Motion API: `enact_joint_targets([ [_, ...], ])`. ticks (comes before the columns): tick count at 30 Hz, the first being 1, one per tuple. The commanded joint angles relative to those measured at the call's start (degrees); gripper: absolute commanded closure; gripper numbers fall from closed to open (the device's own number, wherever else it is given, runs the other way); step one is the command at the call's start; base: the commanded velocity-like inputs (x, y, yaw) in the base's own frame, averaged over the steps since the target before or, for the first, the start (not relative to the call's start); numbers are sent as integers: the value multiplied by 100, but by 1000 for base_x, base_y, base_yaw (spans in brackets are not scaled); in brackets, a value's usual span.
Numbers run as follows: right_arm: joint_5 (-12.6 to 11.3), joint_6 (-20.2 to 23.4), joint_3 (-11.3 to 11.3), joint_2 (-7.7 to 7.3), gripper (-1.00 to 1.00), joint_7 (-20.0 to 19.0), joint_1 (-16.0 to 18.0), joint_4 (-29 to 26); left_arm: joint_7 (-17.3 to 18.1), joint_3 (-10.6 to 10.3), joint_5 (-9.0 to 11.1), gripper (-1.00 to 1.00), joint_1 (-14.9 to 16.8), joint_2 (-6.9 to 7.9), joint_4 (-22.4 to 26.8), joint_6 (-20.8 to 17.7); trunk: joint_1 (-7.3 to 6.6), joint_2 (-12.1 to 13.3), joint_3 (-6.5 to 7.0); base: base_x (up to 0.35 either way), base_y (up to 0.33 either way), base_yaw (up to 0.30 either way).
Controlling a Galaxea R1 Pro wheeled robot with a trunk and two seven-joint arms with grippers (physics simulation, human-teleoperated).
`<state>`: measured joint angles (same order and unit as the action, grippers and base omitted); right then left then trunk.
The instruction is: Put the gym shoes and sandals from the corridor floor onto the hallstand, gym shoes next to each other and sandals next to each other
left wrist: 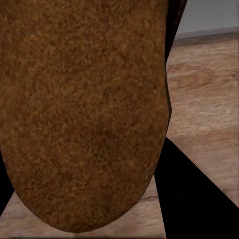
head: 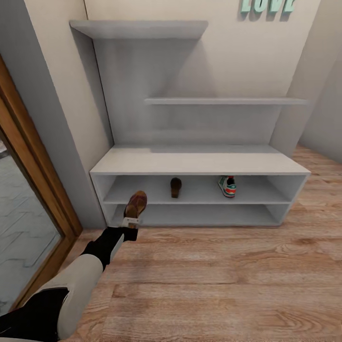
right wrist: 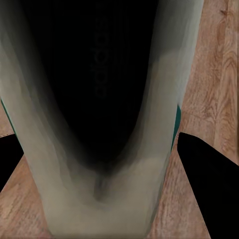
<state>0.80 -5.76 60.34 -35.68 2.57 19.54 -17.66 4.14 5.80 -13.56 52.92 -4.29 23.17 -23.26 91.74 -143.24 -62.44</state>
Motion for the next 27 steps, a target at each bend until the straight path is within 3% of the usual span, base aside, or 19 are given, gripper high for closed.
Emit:
enact_joint_targets([
  [1,8,-22,12,-3,100,14,6,8,34,44,-64,100,3,-7,13,-29,1,-4,-37,0,0,0],
  [13,11,-22,14,-10,100,224,6,5,34,30,-89,100,33,-10,30,-36,32,-20,-409,0,0,0],
  [17,15,-23,10,-3,100,370,6,4,38,20,-86,100,126,-14,76,-434,42,-26,-514,0,0,0],
  [22,24,-33,5,0,100,389,6,7,49,18,-85,100,275,-4,89,-757,42,-26,-519,0,0,0],
  [27,26,-39,11,-7,100,393,6,5,19,16,-91,100,298,3,86,-819,42,-26,-519,0,0,0],
])
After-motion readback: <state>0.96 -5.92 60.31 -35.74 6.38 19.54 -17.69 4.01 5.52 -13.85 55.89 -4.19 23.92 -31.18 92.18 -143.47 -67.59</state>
